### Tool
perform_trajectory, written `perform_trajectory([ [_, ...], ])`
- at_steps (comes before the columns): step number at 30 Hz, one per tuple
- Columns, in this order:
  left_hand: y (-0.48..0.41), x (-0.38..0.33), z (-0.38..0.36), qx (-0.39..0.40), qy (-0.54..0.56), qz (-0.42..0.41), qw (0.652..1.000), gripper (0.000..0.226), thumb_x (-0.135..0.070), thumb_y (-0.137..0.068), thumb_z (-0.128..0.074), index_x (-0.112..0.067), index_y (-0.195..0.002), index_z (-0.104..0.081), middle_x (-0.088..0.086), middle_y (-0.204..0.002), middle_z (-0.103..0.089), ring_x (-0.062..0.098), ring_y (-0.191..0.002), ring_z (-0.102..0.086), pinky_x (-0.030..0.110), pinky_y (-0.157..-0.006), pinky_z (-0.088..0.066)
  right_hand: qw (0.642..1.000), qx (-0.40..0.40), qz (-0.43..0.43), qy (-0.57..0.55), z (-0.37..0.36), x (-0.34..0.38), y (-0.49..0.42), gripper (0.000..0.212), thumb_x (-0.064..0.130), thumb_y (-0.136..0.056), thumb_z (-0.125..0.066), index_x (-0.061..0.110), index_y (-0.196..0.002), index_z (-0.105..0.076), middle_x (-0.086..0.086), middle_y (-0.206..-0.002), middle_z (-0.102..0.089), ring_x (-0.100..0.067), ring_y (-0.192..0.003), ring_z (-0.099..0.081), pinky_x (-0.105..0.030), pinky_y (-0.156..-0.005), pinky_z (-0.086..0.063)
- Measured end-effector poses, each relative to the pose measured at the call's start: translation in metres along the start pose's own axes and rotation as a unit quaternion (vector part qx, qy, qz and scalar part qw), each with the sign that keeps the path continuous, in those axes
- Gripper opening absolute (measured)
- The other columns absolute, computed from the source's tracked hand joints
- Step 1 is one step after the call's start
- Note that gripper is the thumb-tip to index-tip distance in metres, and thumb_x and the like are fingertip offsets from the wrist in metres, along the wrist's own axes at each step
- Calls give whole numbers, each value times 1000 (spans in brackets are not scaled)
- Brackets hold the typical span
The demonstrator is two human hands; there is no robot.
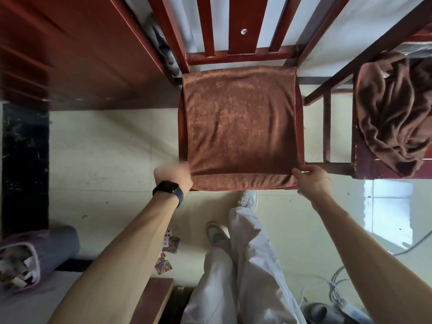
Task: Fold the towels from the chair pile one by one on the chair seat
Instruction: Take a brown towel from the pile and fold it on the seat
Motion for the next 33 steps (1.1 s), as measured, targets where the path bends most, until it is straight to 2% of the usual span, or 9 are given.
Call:
perform_trajectory([
  [4, 3, 2, -2, 34, 179, 62, 981, 26, -40, -96, -43, -22, -96, -62, 6, -92, -65, 34, -92, -63, 33, -73, -46, 999, 8, -11, -50, 6, 5, 6, 23, 40, -82, -66, 23, -97, -70, -3, -69, -71, -26, -62, -72, -47, -76, -62],
  [7, 8, 9, -12, 10, 421, 132, 897, 23, -45, -88, -51, -26, -79, -60, -3, -85, -74, 26, -80, -69, 36, -77, -57, 995, 7, -22, -95, 12, 6, 11, 18, 38, -79, -70, 22, -88, -70, -5, -76, -73, -23, -62, -71, -45, -74, -63],
  [10, 27, 12, -26, -12, 536, 180, 825, 17, -32, -93, -60, -26, -77, -62, -7, -82, -76, 15, -68, -69, 30, -77, -56, 993, 2, -28, -114, 19, 5, 20, 14, 32, -81, -72, 19, -86, -69, -5, -78, -72, -21, -62, -67, -41, -72, -62],
  [14, 43, 14, -55, 26, 514, 205, 832, 21, -44, -87, -62, -24, -81, -69, -7, -88, -76, 23, -92, -70, 37, -89, -54, 995, 2, -45, -91, 15, -12, 23, 17, 26, -85, -73, 14, -97, -71, -4, -78, -71, -19, -60, -66, -40, -70, -63],
  [18, 42, 5, -63, 50, 451, 219, 864, 22, -42, -93, -58, -23, -99, -68, 3, -107, -72, 32, -104, -63, 34, -87, -51, 997, 15, -46, -62, -1, -30, 9, 13, 35, -81, -75, 27, -81, -65, 1, -79, -74, -25, -73, -72, -49, -78, -61],
  [20, 39, 1, -65, 51, 452, 214, 864, 21, -43, -93, -58, -24, -97, -66, 3, -102, -72, 31, -101, -64, 33, -84, -50, 998, 7, -44, -39, -8, -33, 1, 15, 41, -80, -73, 29, -83, -64, 1, -86, -75, -27, -84, -73, -47, -82, -60],
  [24, 28, 4, -87, 65, 514, 261, 815, 22, -50, -80, -64, -28, -83, -62, -1, -88, -72, 29, -86, -71, 42, -81, -58, 995, 12, -71, -67, -25, -51, -13, 23, 42, -73, -70, 28, -86, -58, -2, -88, -74, -28, -88, -72, -48, -83, -60],
  [30, 31, -9, -68, 57, 524, 272, 805, 24, -36, -90, -62, -22, -71, -65, -5, -69, -67, 24, -71, -63, 31, -80, -55, 985, 31, -94, -144, -33, -53, -14, 25, 36, -71, -69, 23, -93, -64, -5, -89, -73, -28, -90, -71, -50, -84, -59],
  [33, 27, -12, -67, 80, 531, 268, 800, 30, -36, -92, -60, -20, -67, -64, -2, -69, -65, 28, -74, -58, 30, -79, -50, 987, 32, -81, -138, -29, -38, -3, 10, 30, -81, -72, 24, -85, -65, 1, -83, -72, -26, -87, -71, -48, -85, -59],
])
Point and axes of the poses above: each hand's wrist, its own y-axis away from the middle knuckle, its own z-axis out of the back of the hand, x = y × z, the point moved 2 cm from there along -y, towards the middle knuckle
